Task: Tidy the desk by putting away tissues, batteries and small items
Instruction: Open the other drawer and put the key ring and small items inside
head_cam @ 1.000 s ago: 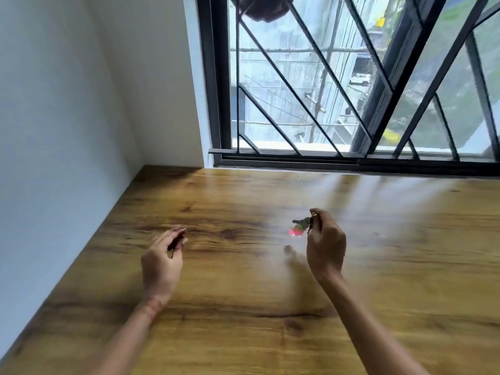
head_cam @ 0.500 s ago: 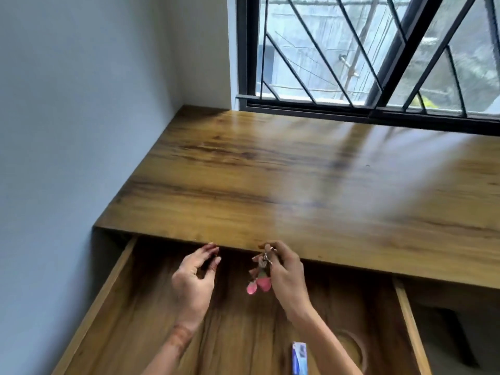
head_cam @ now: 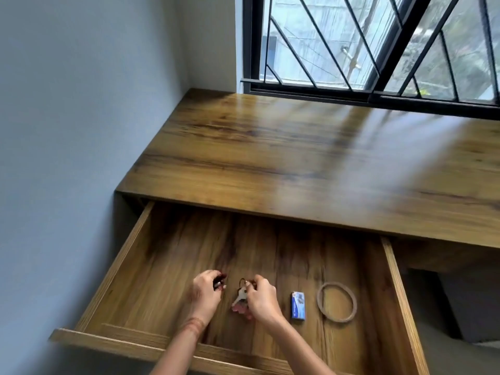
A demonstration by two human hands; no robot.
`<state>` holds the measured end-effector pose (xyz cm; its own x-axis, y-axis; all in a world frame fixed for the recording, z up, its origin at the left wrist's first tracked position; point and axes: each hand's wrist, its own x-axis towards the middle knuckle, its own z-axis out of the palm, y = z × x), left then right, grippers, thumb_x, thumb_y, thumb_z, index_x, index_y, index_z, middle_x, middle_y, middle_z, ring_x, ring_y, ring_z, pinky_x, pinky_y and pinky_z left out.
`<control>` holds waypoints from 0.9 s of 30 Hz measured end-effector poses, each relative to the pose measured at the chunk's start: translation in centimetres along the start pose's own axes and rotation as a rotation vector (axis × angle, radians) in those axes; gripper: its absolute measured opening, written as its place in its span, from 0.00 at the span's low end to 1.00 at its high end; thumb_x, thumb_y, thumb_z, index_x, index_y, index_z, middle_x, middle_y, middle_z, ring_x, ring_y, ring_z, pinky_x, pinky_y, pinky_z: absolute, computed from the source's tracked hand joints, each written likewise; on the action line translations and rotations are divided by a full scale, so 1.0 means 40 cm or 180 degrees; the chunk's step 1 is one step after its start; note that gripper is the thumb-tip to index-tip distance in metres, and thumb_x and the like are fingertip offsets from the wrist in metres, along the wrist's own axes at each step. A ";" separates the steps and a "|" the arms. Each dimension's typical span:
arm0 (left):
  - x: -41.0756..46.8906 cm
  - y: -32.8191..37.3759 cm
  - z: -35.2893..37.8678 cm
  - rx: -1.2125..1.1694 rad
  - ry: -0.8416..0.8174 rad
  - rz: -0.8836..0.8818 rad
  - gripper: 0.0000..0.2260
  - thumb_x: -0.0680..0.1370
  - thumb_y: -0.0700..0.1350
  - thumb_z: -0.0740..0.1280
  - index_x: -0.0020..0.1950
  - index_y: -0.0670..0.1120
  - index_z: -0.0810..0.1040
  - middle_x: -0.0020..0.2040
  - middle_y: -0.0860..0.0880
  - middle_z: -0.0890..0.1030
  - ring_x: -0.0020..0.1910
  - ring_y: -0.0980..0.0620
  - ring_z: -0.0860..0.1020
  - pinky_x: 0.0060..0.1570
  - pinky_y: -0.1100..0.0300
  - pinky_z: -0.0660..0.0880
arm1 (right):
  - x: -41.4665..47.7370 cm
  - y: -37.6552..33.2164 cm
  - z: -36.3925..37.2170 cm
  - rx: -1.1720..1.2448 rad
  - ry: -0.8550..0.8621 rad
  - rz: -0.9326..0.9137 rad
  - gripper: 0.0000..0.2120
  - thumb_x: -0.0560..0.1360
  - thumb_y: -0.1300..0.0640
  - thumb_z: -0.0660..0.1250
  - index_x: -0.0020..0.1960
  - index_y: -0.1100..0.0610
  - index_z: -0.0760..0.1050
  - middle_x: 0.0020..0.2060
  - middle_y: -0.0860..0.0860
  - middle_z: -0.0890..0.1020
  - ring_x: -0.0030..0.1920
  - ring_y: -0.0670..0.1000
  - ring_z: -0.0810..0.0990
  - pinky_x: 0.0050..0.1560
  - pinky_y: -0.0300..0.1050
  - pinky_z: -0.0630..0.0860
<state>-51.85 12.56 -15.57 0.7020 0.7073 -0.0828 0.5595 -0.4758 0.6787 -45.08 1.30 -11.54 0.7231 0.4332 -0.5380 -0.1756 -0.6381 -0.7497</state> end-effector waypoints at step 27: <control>-0.229 0.022 -0.109 0.0755 0.0556 0.0427 0.04 0.70 0.42 0.73 0.43 0.43 0.83 0.39 0.48 0.84 0.39 0.50 0.81 0.35 0.64 0.73 | -0.235 0.252 -0.154 -0.1935 0.1282 -0.1856 0.02 0.72 0.56 0.69 0.42 0.54 0.78 0.37 0.45 0.80 0.37 0.41 0.76 0.39 0.31 0.76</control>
<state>-59.74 7.95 -11.03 0.7017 0.6993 0.1365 0.5685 -0.6650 0.4843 -49.52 -13.15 -11.66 0.7840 0.6092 0.1193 0.5856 -0.6621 -0.4677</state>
